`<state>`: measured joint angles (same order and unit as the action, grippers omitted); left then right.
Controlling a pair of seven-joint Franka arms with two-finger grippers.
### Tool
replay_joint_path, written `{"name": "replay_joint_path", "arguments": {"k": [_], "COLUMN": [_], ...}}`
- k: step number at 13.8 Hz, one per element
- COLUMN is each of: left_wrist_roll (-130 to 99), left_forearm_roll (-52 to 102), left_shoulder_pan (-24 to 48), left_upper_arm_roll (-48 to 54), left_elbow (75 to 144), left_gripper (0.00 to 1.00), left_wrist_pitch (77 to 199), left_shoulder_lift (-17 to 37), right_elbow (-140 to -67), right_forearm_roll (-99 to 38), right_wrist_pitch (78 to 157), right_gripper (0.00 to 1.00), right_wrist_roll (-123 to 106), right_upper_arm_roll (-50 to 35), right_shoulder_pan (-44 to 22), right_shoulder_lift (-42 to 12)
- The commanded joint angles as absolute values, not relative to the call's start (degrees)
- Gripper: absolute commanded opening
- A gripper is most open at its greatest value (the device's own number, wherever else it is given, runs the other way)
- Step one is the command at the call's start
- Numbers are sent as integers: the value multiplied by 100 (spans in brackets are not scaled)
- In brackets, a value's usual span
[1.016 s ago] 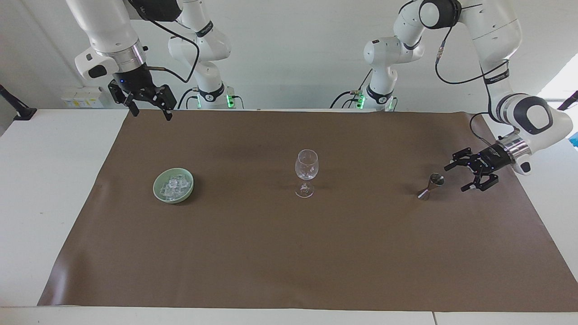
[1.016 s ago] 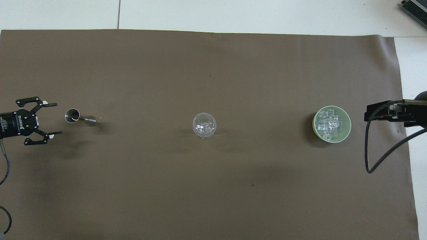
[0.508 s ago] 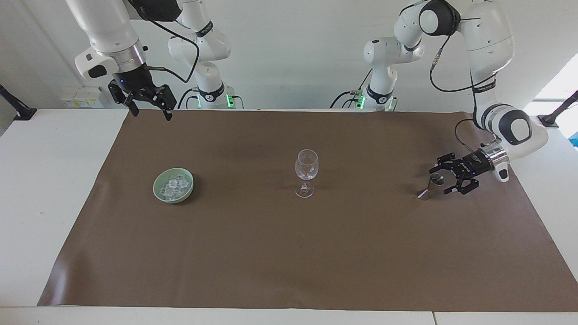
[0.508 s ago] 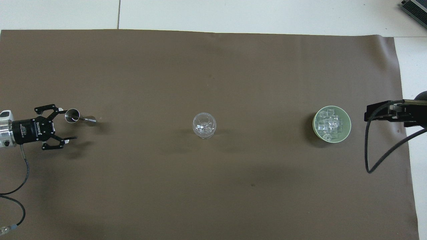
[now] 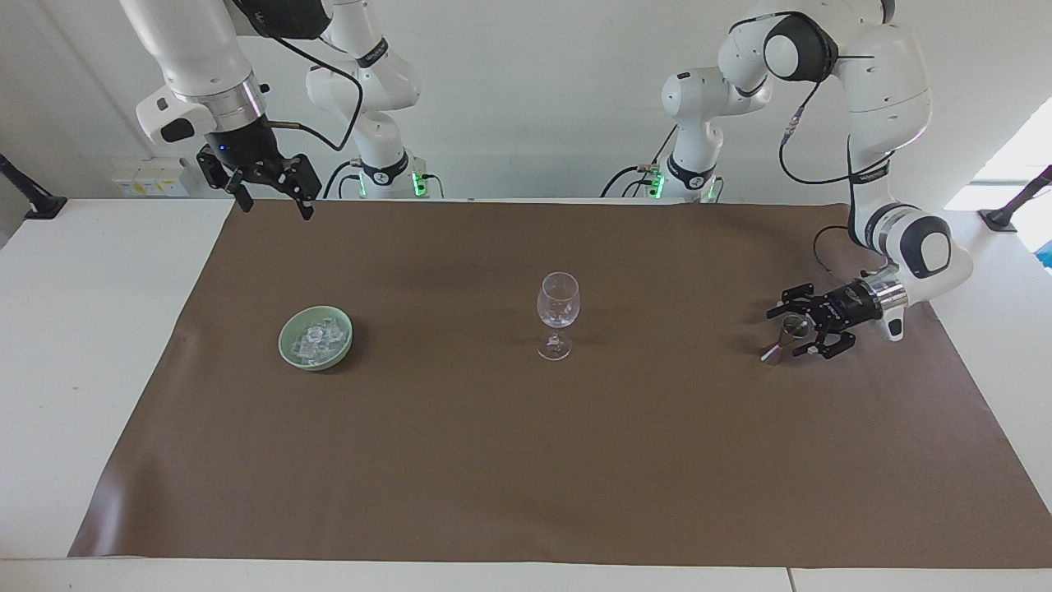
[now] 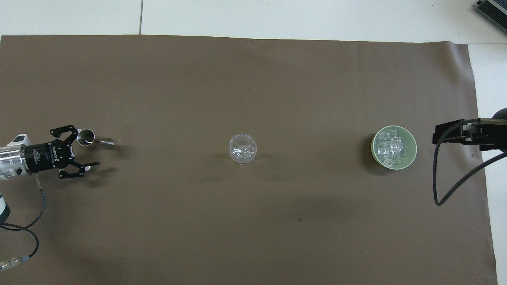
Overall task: Pour wine and add ice with both arms
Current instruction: 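Close the left gripper around the silver metal cup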
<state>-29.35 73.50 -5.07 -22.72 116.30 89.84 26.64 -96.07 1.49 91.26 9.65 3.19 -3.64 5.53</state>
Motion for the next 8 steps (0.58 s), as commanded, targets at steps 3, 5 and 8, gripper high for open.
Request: {"name": "replay_joint_path", "arguments": {"k": [3,5,8], "left_wrist_roll": [-2865,-2857,-2489], "left_forearm_roll": [7646,7944,7980], "left_shoulder_pan": [-536,-527,-492], "left_upper_arm_roll": [-2312,-2312,-2312], "left_elbow": [11646,11689,11742], "left_gripper": [100,100,100], "left_wrist_pitch": [8859,8833,8859], "left_shoulder_lift": [2760,2777,2777], "right_elbow": [-9642,-9642,-9642], "right_forearm_roll": [97,97,97], "right_wrist_pitch": [9088,9088,9088], "right_gripper": [100,100,100], "right_wrist_roll": [817,817,817], "right_upper_arm_roll": [325,325,325], "right_shoulder_pan": [-352,-352,-352], "right_shoulder_lift": [598,598,598]}}
